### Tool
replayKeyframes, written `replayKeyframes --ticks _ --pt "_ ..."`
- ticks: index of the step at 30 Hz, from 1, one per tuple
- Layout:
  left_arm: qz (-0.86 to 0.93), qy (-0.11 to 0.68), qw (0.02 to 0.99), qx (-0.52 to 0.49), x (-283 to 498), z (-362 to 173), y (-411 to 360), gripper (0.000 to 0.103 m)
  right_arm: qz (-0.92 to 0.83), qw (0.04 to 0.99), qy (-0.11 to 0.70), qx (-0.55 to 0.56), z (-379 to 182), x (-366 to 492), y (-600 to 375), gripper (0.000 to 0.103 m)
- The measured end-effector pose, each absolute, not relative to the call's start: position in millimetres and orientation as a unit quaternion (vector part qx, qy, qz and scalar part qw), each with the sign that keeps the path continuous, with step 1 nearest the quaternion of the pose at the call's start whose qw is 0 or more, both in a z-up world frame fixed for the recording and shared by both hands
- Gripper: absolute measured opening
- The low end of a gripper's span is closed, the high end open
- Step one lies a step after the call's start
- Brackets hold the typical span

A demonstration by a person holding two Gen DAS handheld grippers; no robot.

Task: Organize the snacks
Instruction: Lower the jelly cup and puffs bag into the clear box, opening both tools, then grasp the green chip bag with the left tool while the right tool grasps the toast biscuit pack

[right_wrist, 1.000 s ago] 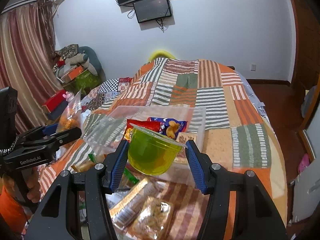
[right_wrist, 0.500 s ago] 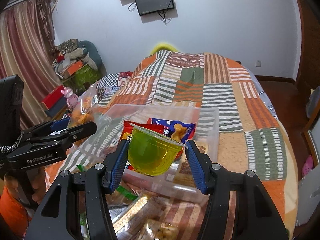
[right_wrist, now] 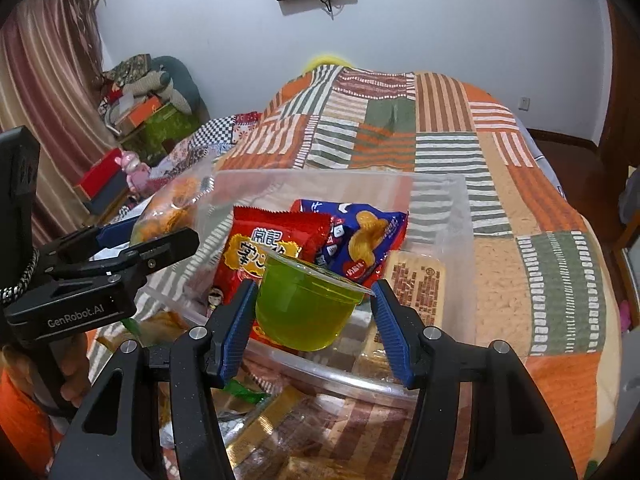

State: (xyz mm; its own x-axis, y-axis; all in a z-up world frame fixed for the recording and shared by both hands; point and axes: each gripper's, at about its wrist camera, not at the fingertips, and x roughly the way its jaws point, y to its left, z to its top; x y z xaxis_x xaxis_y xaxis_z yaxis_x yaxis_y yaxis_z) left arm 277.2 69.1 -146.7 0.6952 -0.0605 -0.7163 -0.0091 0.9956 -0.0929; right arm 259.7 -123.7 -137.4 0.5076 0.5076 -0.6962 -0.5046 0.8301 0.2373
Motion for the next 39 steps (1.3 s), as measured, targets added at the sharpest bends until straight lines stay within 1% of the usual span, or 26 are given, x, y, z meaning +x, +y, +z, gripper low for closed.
replayKeyframes --ticks 5,9,16,19,21,31,39 --pt "-0.013 0.391 0.920 -0.034 272.2 -146.6 64.6 0.077 0.288 0.871 0.399 0.002 -130.0 257.2 -127.6 0.055" --pt "-0.018 0.383 0.923 -0.028 261.0 -135.0 60.2 0.077 0.288 0.871 0.398 0.004 -126.0 254.1 -129.8 0.057" --pt "-0.023 0.379 0.924 -0.053 238.6 -117.4 67.6 0.077 0.288 0.875 0.390 0.000 -114.4 242.0 -138.4 0.057" --pt "-0.019 0.379 0.923 -0.054 224.9 -112.2 70.3 0.077 0.287 0.879 0.382 -0.002 -107.2 234.5 -144.0 0.065" --pt "-0.019 0.382 0.923 -0.055 217.7 -110.5 71.3 0.077 0.286 0.881 0.376 -0.003 -102.7 228.8 -147.8 0.067" --pt "-0.019 0.390 0.919 -0.053 177.4 -106.1 66.9 0.077 0.279 0.887 0.367 -0.014 -95.2 196.8 -166.7 0.067" --pt "-0.042 0.422 0.903 -0.065 143.1 -128.5 54.1 0.077 0.275 0.877 0.394 0.004 -107.8 172.8 -184.0 0.067"
